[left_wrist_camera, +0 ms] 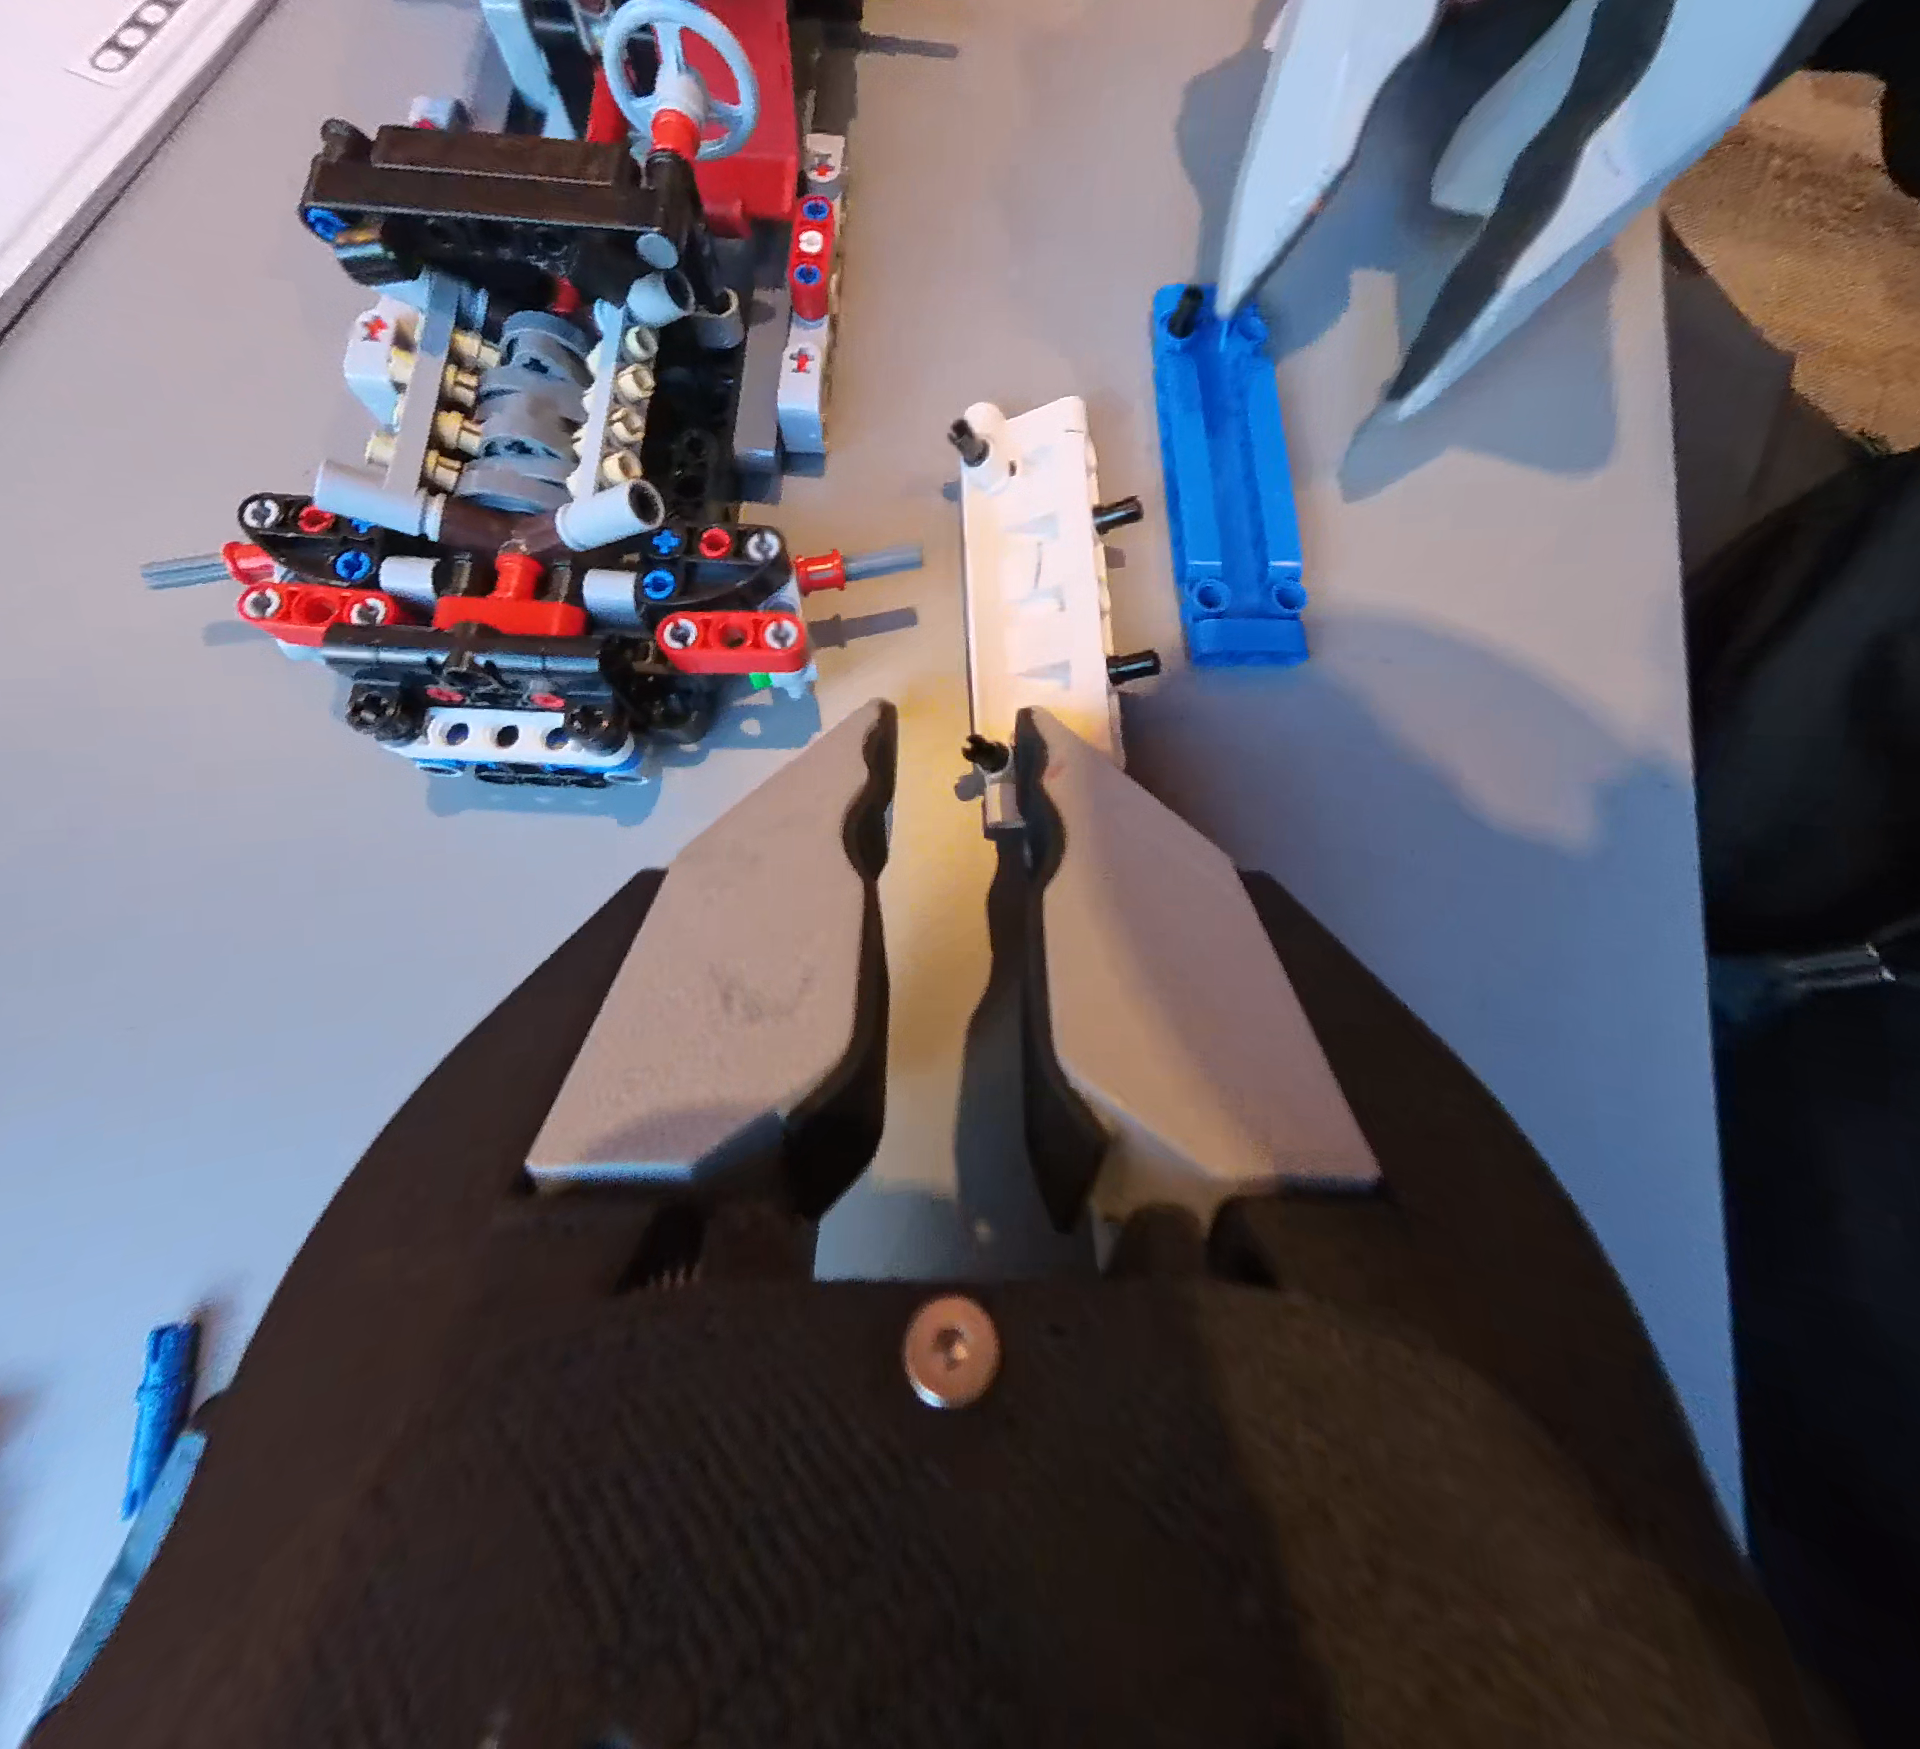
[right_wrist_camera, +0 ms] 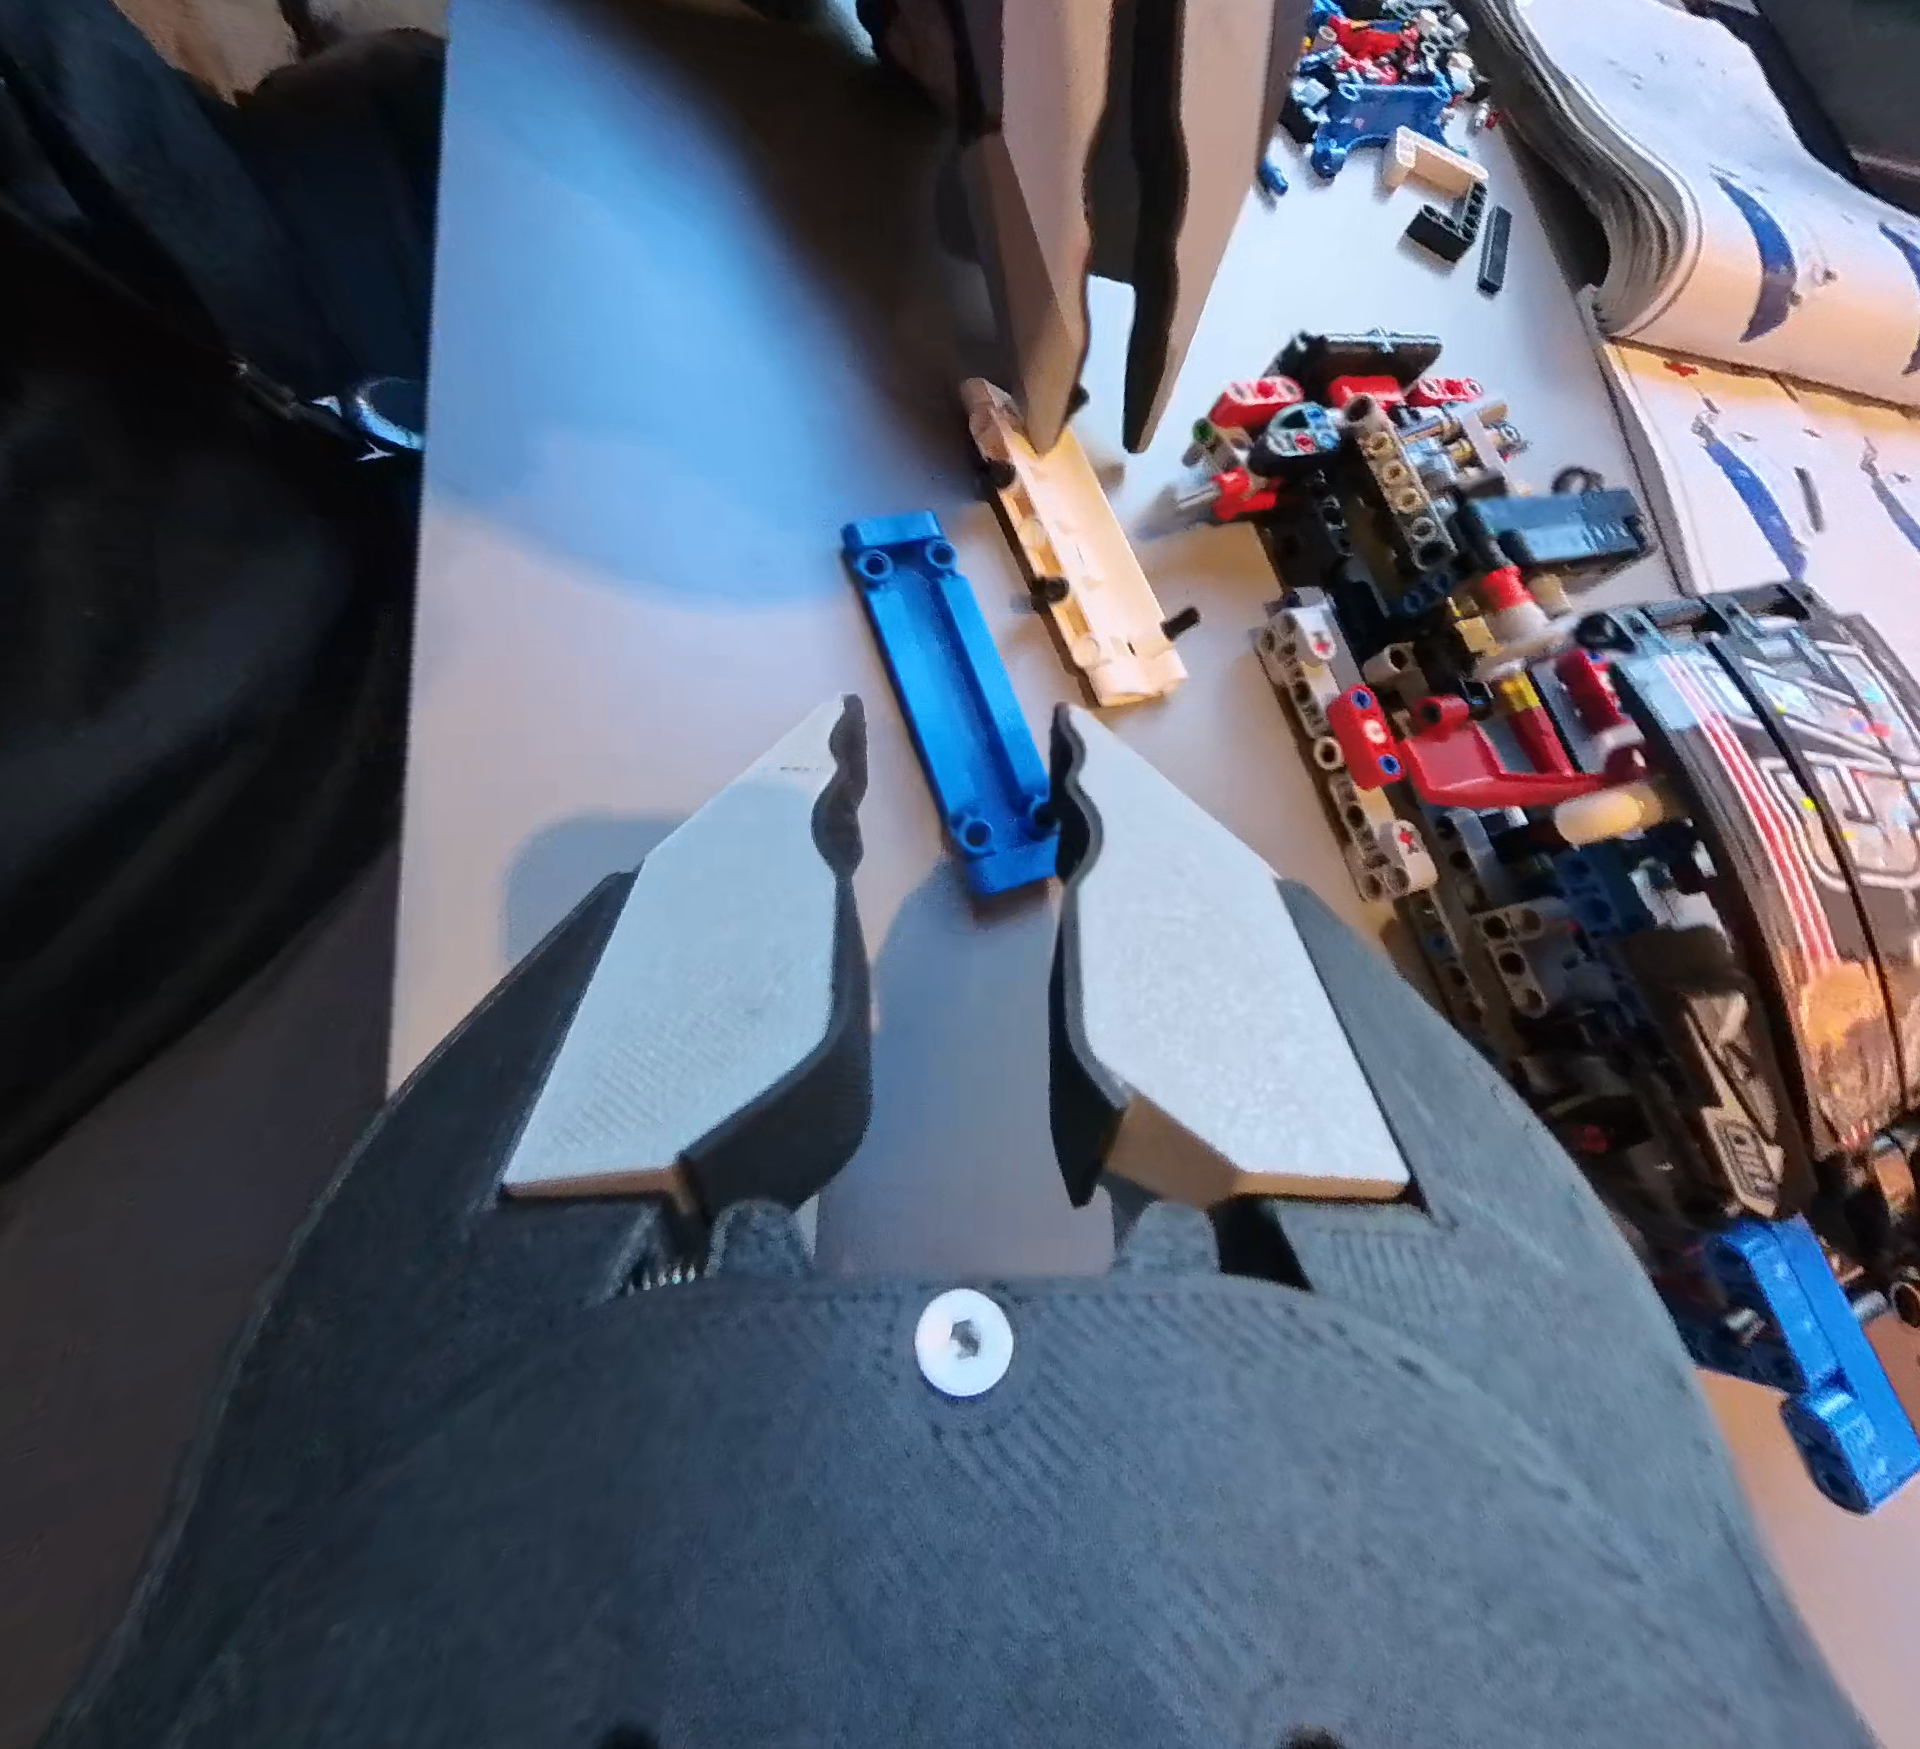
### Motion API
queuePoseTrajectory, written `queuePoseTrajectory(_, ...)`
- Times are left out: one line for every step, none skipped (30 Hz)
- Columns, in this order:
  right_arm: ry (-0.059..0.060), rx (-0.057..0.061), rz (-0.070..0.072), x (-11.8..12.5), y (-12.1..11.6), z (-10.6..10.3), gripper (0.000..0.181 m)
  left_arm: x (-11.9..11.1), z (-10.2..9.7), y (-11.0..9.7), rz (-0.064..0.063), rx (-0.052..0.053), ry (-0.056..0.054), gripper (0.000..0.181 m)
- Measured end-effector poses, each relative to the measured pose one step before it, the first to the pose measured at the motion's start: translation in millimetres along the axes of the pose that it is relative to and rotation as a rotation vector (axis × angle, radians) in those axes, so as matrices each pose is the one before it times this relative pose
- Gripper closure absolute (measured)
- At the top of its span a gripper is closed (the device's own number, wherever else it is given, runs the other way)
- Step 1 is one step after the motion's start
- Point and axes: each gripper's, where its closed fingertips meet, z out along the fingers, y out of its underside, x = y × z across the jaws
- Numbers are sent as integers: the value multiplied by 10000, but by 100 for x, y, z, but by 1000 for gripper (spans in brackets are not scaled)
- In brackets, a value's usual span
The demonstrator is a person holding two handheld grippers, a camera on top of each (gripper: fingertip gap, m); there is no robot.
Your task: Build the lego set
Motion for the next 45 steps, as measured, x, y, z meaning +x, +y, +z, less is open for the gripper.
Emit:
queuePoseTrajectory(-32,-87,-125,-403,-168,187,149,125,99,-55,21,-14,9,162)
queuePoseTrajectory(-11,-178,-112,-361,-2,291,149,96,95,-53,-11,-18,-1,163)
queuePoseTrajectory(12,-267,-98,-304,187,337,149,105,84,-49,-27,-12,15,163)
queuePoseTrajectory(46,-286,-100,-212,302,337,149,59,74,-58,-82,-15,-5,164)
queuePoseTrajectory(113,-217,-73,-51,274,295,150,20,66,-29,-185,-38,-27,164)
queuePoseTrajectory(156,-83,-34,98,109,144,154,28,55,-6,-245,-66,-26,165)
queuePoseTrajectory(133,-17,-26,138,26,13,155,36,45,-11,-204,-56,-45,165)
queuePoseTrajectory(82,-43,-11,116,74,-18,155,59,41,-22,-110,-33,-56,166)
queuePoseTrajectory(51,-38,53,144,100,-4,156,88,51,-29,-53,-23,-43,167)
queuePoseTrajectory(2,5,119,116,88,64,157,142,78,-46,-48,-16,-6,169)
queuePoseTrajectory(-125,38,101,-51,45,92,161,209,116,-66,-65,-6,48,171)
queuePoseTrajectory(-111,-4,33,-55,20,71,167,235,145,-97,-80,10,77,173)
queuePoseTrajectory(34,-58,-23,113,41,56,169,208,147,-99,-55,16,64,174)
queuePoseTrajectory(69,-38,-63,96,33,50,171,141,125,-83,-5,19,13,174)
queuePoseTrajectory(67,-6,-77,19,0,19,173,108,94,-66,14,5,-14,174)
queuePoseTrajectory(61,-3,-89,-33,-8,-18,174,62,55,-35,20,-9,-36,174)
queuePoseTrajectory(34,2,-107,-130,-28,-39,174,-17,23,-25,12,-3,-86,174)
queuePoseTrajectory(11,9,-105,-168,-51,-42,175,-47,31,-41,-14,15,-95,174)
queuePoseTrajectory(15,-1,-84,-151,-49,-25,175,-29,44,-39,1,16,-79,174)
queuePoseTrajectory(28,-22,-55,-85,-48,-6,175,-48,40,-54,25,6,-96,174)
queuePoseTrajectory(26,-25,-31,-54,-58,17,175,-67,34,-55,71,-5,-152,174)
queuePoseTrajectory(8,12,-37,-64,-86,55,175,-131,20,-65,157,-2,-238,174)
queuePoseTrajectory(-4,56,-59,-65,-125,77,175,-144,2,-73,273,-9,-316,174)
queuePoseTrajectory(-2,55,-83,-46,-102,69,175,-203,-24,-68,353,-7,-389,174)
queuePoseTrajectory(12,28,-104,-5,-54,57,175,-117,-40,-70,384,-2,-345,175)
queuePoseTrajectory(12,25,-101,20,-38,41,176,28,-19,-88,411,19,-233,175)
queuePoseTrajectory(-5,25,-65,20,-21,22,176,-26,-9,-75,350,50,-241,175)
queuePoseTrajectory(-13,18,-29,24,-4,20,176,-28,8,-47,180,41,-173,175)
queuePoseTrajectory(-11,23,-21,5,1,0,175,-5,13,-42,60,39,-57,175)
queuePoseTrajectory(1,23,-35,18,1,-8,175,-25,34,-5,1,44,-10,175)
queuePoseTrajectory(21,19,-61,15,12,-1,175,-58,29,10,-57,50,17,174)
queuePoseTrajectory(39,23,-82,40,13,0,175,-26,38,23,-81,70,55,174)
queuePoseTrajectory(69,13,-88,73,29,-2,175,-6,23,-4,-72,99,68,174)
queuePoseTrajectory(110,0,-101,108,55,5,176,-73,-12,22,-84,23,44,174)
queuePoseTrajectory(132,-3,-121,127,43,14,175,-220,-18,-4,-43,21,-58,174)
queuePoseTrajectory(139,-5,-127,156,55,11,175,-266,-19,4,22,27,-106,175)
queuePoseTrajectory(118,-5,-107,146,53,36,176,-266,-23,59,30,-5,-108,175)
queuePoseTrajectory(78,3,-64,138,50,31,175,-152,1,45,22,-3,-46,175)
queuePoseTrajectory(48,25,-10,148,20,2,175,-66,5,37,-12,-11,5,174)
queuePoseTrajectory(19,64,37,139,-31,-39,175,-70,23,22,-30,-10,-1,174)
queuePoseTrajectory(9,109,69,144,-91,-82,175,-55,18,7,-24,-6,4,174)
queuePoseTrajectory(3,135,85,144,-119,-113,175,-52,4,-2,-22,0,-2,174)
queuePoseTrajectory(-30,122,97,106,-92,-107,175,-19,13,-1,-21,-1,6,174)
queuePoseTrajectory(-59,72,109,85,-42,-65,175,-22,22,14,-20,-13,4,174)
queuePoseTrajectory(-79,33,108,48,-1,-37,175,-41,9,-19,-5,4,-10,174)
